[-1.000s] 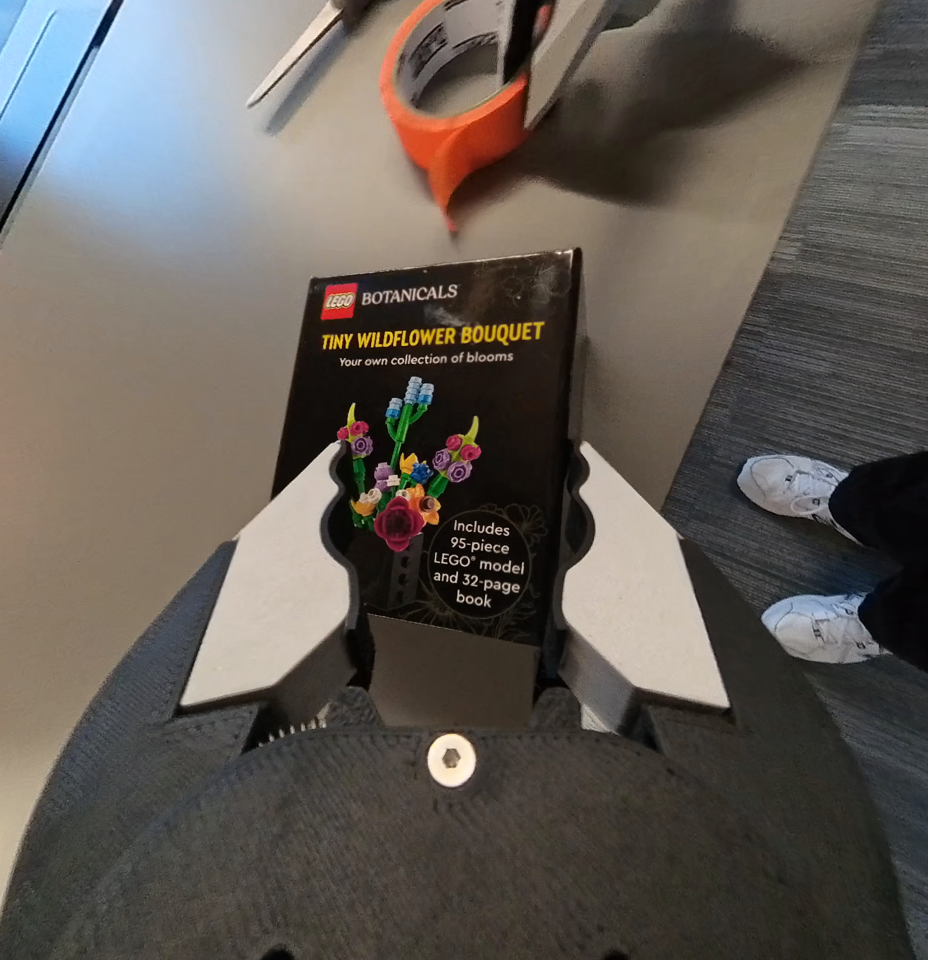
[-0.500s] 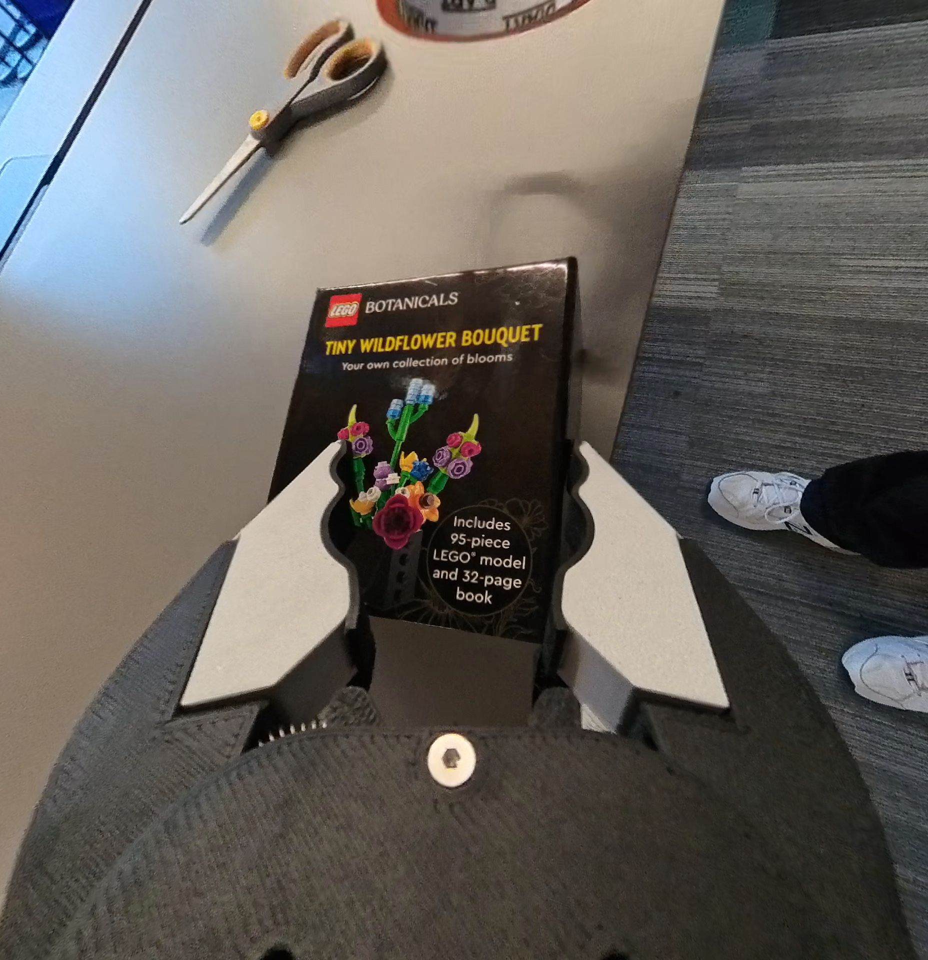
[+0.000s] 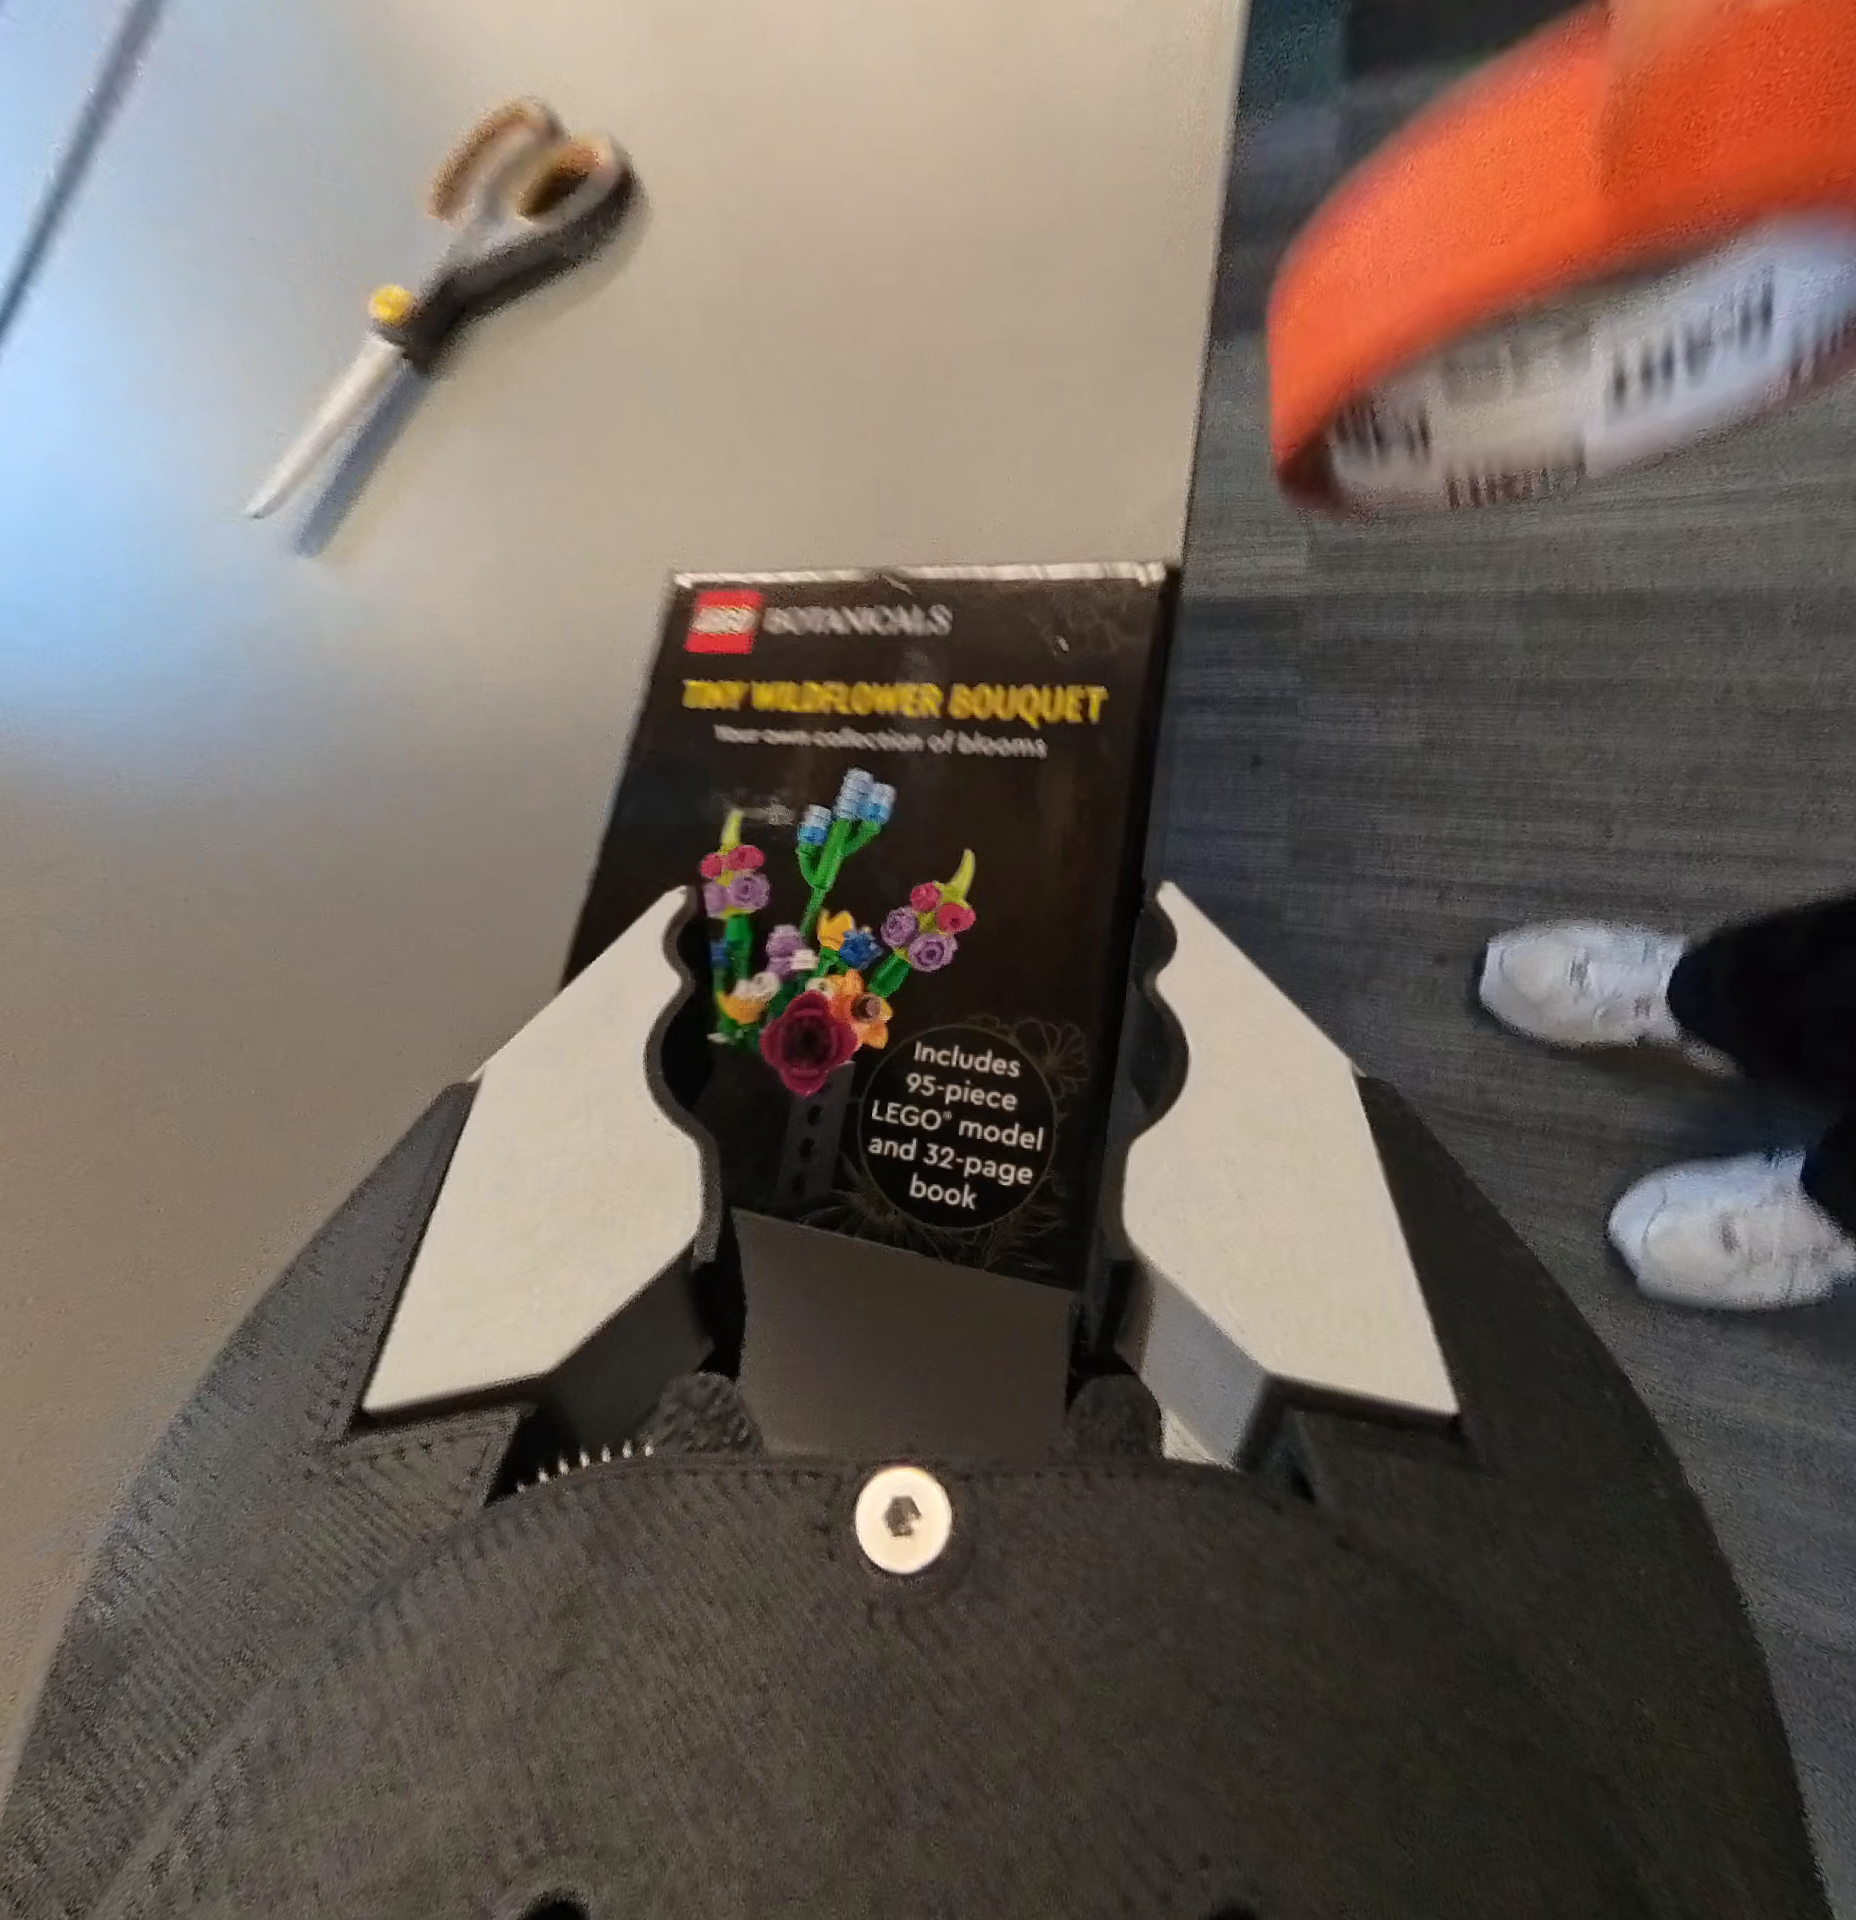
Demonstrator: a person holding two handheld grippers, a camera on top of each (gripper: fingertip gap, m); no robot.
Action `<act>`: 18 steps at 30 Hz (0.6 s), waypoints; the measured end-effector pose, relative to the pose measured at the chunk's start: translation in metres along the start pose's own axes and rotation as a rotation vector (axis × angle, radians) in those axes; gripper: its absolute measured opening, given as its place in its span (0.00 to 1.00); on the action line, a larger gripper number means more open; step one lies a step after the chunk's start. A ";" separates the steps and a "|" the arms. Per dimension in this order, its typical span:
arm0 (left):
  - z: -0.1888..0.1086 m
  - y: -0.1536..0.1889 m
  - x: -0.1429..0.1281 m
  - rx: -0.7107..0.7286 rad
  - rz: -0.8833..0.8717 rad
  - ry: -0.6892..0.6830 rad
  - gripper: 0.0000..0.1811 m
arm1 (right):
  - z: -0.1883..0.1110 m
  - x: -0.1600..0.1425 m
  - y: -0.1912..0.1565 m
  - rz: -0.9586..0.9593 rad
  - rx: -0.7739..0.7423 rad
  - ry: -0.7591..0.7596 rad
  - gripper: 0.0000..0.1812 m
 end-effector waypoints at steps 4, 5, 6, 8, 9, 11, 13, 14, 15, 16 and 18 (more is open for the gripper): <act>-0.054 0.010 0.003 0.007 -0.261 0.283 0.35 | 0.030 -0.041 0.004 0.057 0.053 0.003 0.05; -0.068 0.020 0.000 -0.040 -0.314 0.358 0.29 | 0.038 -0.049 0.005 0.070 0.071 0.001 0.05; -0.078 0.032 -0.004 -0.080 -0.360 0.406 0.23 | 0.046 -0.057 0.007 0.087 0.088 0.003 0.05; -0.080 0.056 -0.015 -0.099 -0.419 0.394 0.19 | 0.059 -0.069 0.013 0.111 0.122 0.016 0.05; -0.075 0.068 -0.020 -0.105 -0.416 0.359 0.18 | 0.065 -0.074 0.016 0.115 0.130 0.021 0.05; -0.060 0.087 -0.028 -0.074 -0.366 0.257 0.15 | 0.074 -0.081 0.023 0.127 0.142 0.030 0.05; -0.047 0.098 -0.030 -0.027 -0.309 0.200 0.14 | 0.079 -0.086 0.030 0.126 0.161 0.050 0.05; -0.042 0.100 -0.030 -0.003 -0.287 0.177 0.13 | 0.081 -0.088 0.032 0.119 0.171 0.064 0.05; -0.039 0.100 -0.029 0.021 -0.271 0.168 0.13 | 0.081 -0.088 0.035 0.116 0.179 0.083 0.05; -0.036 0.100 -0.028 0.035 -0.264 0.157 0.13 | 0.082 -0.089 0.037 0.113 0.193 0.108 0.05; -0.034 0.097 -0.026 0.073 -0.274 0.136 0.15 | 0.082 -0.089 0.043 0.106 0.218 0.161 0.05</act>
Point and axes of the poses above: each gripper's, where its closed fingertips meet, z out along the fingers, x out of its top, y = z × x across the jaws, the point moved 10 cm from there along -z, back along the fingers, and after that the axes turned 14 degrees about -y, right-handed, at the moved point
